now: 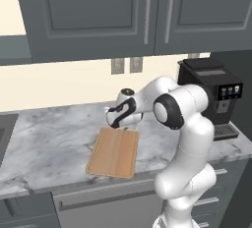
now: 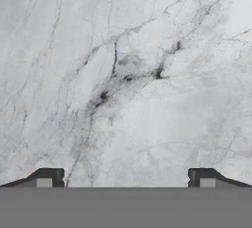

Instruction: Move the cutting board and knife to the sink. Then move spray from the shelves to the counter.

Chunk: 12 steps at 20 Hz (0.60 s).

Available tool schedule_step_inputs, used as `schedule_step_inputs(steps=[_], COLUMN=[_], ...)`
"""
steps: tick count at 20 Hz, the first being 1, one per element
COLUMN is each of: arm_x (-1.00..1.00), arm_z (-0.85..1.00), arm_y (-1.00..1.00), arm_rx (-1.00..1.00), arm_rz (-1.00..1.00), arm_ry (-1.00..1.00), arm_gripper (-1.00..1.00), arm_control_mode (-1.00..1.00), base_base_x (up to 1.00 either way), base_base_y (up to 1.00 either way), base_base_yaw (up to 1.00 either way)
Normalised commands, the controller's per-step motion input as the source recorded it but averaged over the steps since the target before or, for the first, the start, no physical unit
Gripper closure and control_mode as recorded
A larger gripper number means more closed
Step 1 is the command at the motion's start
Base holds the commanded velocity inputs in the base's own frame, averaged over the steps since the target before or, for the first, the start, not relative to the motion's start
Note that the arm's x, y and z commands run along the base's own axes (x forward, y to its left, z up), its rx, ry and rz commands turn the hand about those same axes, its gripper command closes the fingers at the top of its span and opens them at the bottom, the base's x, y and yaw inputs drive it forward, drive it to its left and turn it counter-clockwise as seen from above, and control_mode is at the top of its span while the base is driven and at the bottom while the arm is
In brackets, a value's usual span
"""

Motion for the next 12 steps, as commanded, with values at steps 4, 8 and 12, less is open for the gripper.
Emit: schedule_step_inputs(steps=[4, 8, 12], arm_x=[-0.55, -0.53, -0.46], arm_z=[-0.21, -0.23, -0.26], arm_y=[0.32, 0.31, 0.27], arm_rx=[0.04, 0.03, 0.01], arm_rz=[-0.06, -0.07, -0.07], arm_ry=[0.01, 0.02, 0.07], arm_gripper=[-1.00, -1.00, -1.00], arm_control_mode=[-1.00, -1.00, -1.00], base_base_x=[0.00, 0.00, 0.00], base_base_y=[0.00, 0.00, 0.00], base_base_yaw=[0.00, 0.00, 0.00])
